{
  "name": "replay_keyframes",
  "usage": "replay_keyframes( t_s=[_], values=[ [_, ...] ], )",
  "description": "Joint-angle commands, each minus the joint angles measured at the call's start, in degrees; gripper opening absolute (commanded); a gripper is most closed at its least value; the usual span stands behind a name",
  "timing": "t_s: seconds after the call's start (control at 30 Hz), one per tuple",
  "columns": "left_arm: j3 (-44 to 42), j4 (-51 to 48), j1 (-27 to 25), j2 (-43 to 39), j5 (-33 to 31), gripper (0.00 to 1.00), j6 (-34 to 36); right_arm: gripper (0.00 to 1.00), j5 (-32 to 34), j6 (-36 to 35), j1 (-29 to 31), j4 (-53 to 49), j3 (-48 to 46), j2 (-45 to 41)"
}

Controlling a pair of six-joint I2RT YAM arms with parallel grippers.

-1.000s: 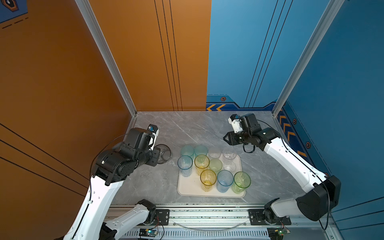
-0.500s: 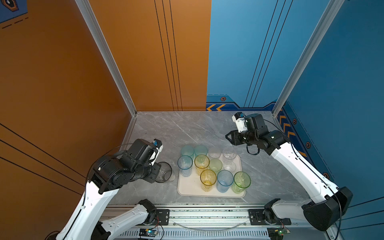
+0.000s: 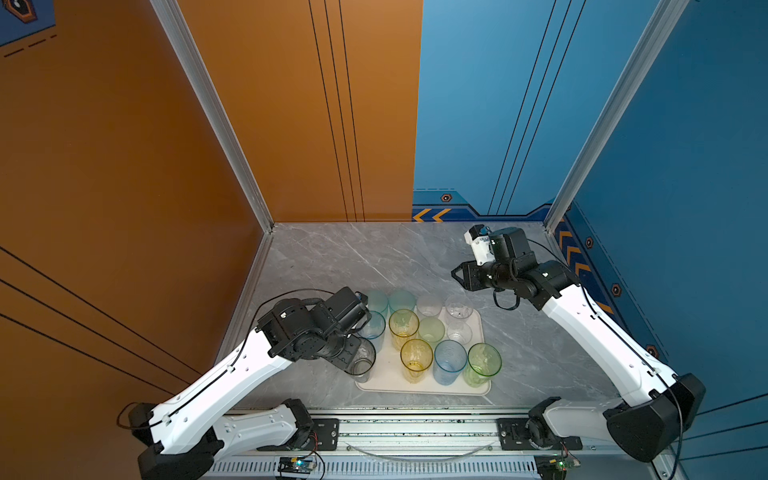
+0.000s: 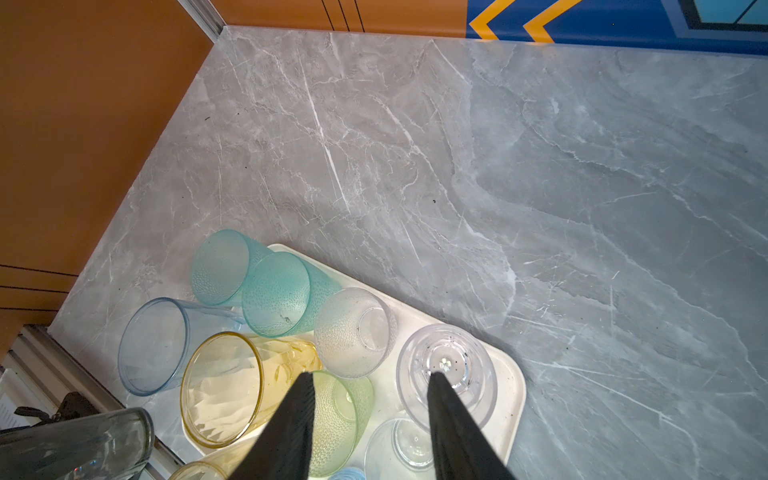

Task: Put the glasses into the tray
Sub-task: 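Lift the grey glass and carry it over the tray's near corner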

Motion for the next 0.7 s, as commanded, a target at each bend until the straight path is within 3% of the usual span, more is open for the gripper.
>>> replay_keyframes(
  t_s=[0.0, 0.2, 0.67],
  values=[
    [-2.33, 5.56, -2.27, 0.84, 0.24, 0.00, -2.36, 0.44, 1.25, 0.37, -0.62, -1.43, -0.81, -0.31],
    [-7.04, 10.46, -4.16, 1.93, -0.84, 0.00, -4.39, 0.44, 1.05, 0.19, -0.88, -1.34, -0.55, 0.30],
    [-10.07, 13.23, -2.98, 6.33, -3.07, 0.00, -3.49, 0.44, 0.75, -0.07, -1.32, -1.35, -0.33, 0.83]
  ],
)
